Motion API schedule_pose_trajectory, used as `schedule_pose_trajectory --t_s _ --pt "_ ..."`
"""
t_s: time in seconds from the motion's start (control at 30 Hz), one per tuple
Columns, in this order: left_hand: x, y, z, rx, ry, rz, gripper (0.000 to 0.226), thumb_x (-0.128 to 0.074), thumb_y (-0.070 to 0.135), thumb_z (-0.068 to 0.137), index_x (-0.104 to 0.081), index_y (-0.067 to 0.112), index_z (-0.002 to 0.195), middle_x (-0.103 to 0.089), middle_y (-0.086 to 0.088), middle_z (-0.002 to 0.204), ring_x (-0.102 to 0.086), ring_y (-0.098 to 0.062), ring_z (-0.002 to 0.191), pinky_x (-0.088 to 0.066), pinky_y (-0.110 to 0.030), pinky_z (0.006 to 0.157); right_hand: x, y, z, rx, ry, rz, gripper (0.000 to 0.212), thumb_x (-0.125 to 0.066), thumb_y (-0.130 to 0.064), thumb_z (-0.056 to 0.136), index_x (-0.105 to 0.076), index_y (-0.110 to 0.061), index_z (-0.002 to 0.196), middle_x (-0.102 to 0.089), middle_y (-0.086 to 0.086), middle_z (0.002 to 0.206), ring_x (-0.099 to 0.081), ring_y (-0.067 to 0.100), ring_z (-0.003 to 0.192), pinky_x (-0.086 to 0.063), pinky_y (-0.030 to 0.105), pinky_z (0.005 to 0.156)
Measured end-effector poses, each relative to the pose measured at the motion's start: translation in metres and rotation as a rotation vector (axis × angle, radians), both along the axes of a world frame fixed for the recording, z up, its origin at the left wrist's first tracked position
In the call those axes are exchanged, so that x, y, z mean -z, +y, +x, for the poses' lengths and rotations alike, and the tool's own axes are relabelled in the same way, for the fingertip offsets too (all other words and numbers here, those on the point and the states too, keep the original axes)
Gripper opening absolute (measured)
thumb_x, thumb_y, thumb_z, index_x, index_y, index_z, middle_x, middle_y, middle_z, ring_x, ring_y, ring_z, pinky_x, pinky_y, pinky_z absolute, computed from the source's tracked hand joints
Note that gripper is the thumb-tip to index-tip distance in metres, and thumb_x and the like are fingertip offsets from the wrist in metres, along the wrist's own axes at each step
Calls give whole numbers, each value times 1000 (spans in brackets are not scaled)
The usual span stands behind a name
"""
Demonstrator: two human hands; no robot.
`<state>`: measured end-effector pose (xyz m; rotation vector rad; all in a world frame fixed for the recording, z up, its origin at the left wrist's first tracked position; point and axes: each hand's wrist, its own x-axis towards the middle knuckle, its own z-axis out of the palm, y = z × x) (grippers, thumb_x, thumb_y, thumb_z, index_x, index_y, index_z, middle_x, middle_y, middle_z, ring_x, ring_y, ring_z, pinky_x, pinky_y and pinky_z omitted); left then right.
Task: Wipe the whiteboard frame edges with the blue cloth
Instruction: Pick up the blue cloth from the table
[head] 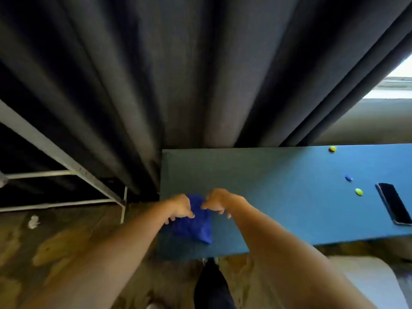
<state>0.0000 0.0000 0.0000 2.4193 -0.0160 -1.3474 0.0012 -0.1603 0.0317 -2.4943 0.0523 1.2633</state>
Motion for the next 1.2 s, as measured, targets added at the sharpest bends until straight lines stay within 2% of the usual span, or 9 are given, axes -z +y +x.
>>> schedule_pose_trajectory --t_s 0.13,0.27,0.4,0.47,0.53,0.67,0.77,0.93,1.2 --pt "41 -13 -24 -308 -210 75 75 -76 34 79 -40 3 137 -46 -22 142 -49 -38 127 -46 -46 101 62 9 -19 130 -67 40 55 -63 -33 91 -47 -6 136 -49 16 140 -50 35 124 -44 38 96" --pt "58 -13 -30 -567 -259 142 76 -81 32 72 -40 4 129 -47 -21 135 -53 -39 120 -47 -42 94 88 18 -20 510 -51 182 50 -69 -20 82 -50 -6 126 -57 16 127 -59 32 109 -50 36 82" --pt "57 0 -27 -1015 4 -232 51 -71 1 77 -53 -1 125 -64 -20 114 -63 -31 101 -54 -40 82 79 22 -11 913 205 547 20 -77 -1 77 -67 -5 93 -68 22 100 -64 27 85 -52 39 75" --pt "45 17 -24 -1164 133 -438 51 -73 2 77 -54 2 125 -65 -19 120 -63 -32 108 -53 -44 91 63 25 -2 986 277 704 19 -73 2 79 -65 -8 93 -68 19 103 -63 28 93 -51 42 86" --pt "24 40 -17 -1233 151 -632 49 -76 0 76 -60 -3 122 -67 -23 121 -65 -37 111 -51 -51 99 42 34 8 957 301 836 25 -70 0 81 -65 -12 103 -69 15 111 -64 28 103 -51 46 95" --pt "-35 102 -5 -1239 69 -918 47 -81 7 72 -67 -2 115 -72 -19 114 -69 -34 106 -55 -46 93 -6 76 29 807 339 1033 43 -68 -5 86 -59 -17 126 -66 12 127 -62 33 117 -48 61 96" --pt "-89 166 -11 -1192 -61 -1018 55 -87 19 61 -70 3 111 -75 -14 110 -73 -29 100 -58 -41 82 -55 133 41 641 270 1118 50 -71 -5 84 -58 -13 132 -64 13 131 -61 33 120 -48 58 99" --pt "-207 292 -29 -1144 -405 -1128 58 -82 19 67 -65 4 120 -72 -16 117 -70 -31 105 -57 -43 84 -177 267 57 330 90 1198 46 -73 -6 80 -63 -12 124 -68 12 121 -68 28 105 -58 43 78" --pt "-409 447 -58 -973 -927 -1103 44 -70 17 86 -58 9 128 -69 -12 124 -68 -31 111 -57 -45 92 -390 441 62 -37 -241 1298 46 -84 -17 76 -66 -22 119 -75 1 108 -73 26 95 -60 42 74"
